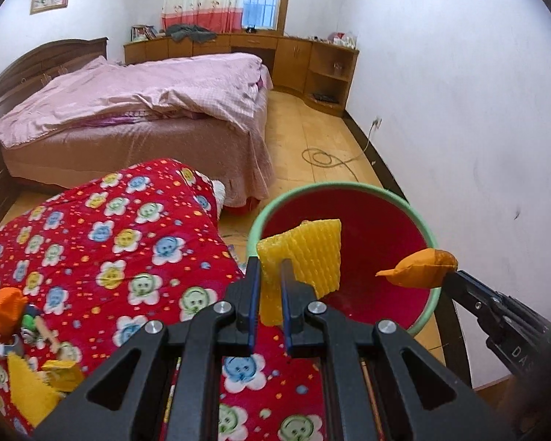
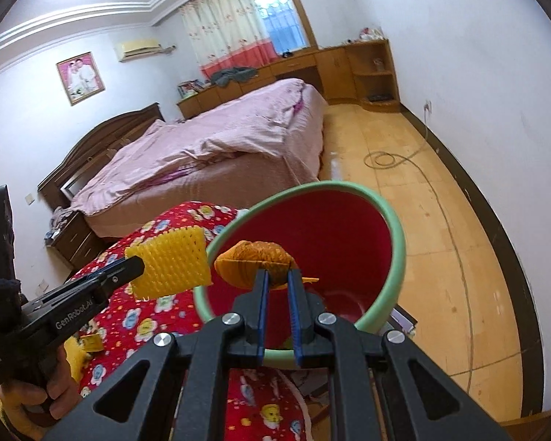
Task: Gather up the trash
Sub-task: 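Carry the foam net and brown wrapper over the red bin and open both tools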
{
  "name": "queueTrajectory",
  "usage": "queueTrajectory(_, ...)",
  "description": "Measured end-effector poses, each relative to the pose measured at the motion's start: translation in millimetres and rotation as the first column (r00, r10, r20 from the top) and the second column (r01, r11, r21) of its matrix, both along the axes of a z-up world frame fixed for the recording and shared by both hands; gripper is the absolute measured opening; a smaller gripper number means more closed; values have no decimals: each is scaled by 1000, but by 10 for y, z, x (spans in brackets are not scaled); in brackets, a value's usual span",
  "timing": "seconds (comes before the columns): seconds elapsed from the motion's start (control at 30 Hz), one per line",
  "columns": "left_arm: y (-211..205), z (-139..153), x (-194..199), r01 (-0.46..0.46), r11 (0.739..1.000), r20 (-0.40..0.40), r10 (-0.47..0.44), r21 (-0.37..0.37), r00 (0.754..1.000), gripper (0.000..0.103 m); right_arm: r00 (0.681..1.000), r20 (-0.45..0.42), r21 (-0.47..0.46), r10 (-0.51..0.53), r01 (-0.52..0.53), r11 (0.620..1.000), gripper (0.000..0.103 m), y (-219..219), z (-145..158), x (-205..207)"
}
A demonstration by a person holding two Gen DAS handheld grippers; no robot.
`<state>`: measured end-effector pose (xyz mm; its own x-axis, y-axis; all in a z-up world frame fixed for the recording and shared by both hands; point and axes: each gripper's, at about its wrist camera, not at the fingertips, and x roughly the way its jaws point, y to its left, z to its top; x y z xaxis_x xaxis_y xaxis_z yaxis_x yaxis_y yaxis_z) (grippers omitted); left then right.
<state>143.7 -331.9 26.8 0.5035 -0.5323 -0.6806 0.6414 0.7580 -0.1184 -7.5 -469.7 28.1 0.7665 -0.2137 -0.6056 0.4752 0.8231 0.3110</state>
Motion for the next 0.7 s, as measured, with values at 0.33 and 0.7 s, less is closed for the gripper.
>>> queueTrajectory(0.33,-237,-306,97,41,998,-51,-39,46,998,9,998,-50,40,-40,42,998,16,-212,-243,106)
queueTrajectory(0.7,-219,-304,83,52,998,-52,-49,45,997,38,998,-44,64,-50,52,997,39,-231,-290,188)
